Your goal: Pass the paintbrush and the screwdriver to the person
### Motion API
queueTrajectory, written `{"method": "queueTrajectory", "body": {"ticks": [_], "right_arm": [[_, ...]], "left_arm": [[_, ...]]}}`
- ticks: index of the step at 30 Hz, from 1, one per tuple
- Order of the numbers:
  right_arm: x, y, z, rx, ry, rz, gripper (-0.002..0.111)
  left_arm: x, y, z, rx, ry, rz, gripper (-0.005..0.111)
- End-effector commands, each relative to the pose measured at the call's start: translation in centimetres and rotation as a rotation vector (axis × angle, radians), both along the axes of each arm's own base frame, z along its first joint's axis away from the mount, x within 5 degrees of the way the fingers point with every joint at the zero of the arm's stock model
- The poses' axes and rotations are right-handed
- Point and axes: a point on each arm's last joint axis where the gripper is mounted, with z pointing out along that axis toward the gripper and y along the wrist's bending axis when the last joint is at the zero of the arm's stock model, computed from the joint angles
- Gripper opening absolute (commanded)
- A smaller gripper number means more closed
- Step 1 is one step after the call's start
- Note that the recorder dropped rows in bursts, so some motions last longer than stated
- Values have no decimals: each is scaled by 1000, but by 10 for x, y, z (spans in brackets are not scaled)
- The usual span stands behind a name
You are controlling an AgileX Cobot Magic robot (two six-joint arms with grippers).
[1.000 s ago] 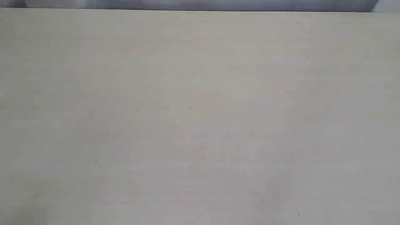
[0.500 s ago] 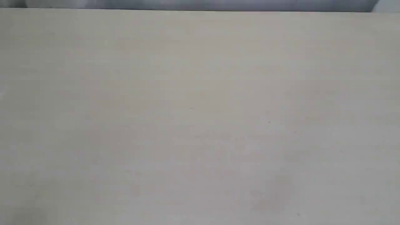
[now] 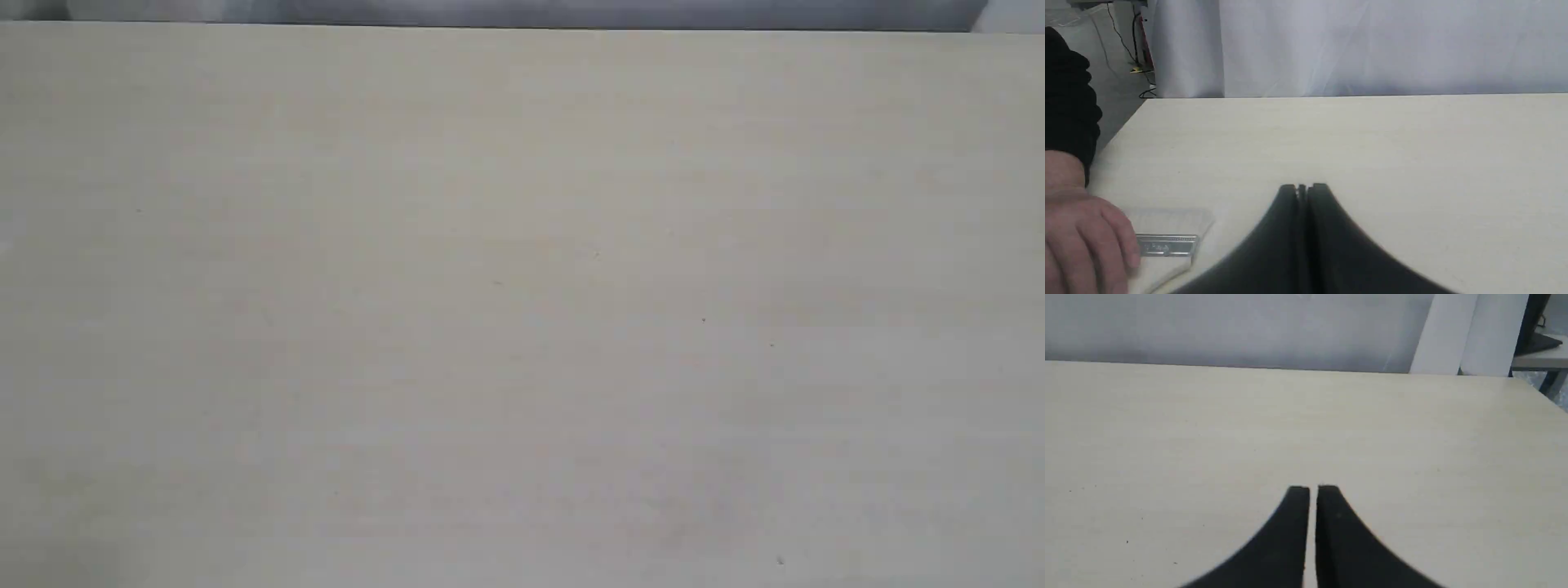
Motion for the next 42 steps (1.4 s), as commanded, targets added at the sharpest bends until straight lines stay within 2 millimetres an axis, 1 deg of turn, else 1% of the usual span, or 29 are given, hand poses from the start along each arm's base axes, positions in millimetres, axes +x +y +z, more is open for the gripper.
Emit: {"method": "queueTrajectory", "body": {"ticks": [1,9,23,42], "right_arm": [[-1,0,-2,-16,19,-3,5],[-1,0,-4,-12,35,-4,5],[1,0,-17,-10,58,-1,5],[1,0,-16,-9,39,1,5]], "left_arm": [[0,-1,0,-2,-8,-8,0],[0,-1,0,-2,-8,-8,0],[0,-1,0,-2,-8,-8,0],[0,-1,0,-6,-5,-9,0]]}}
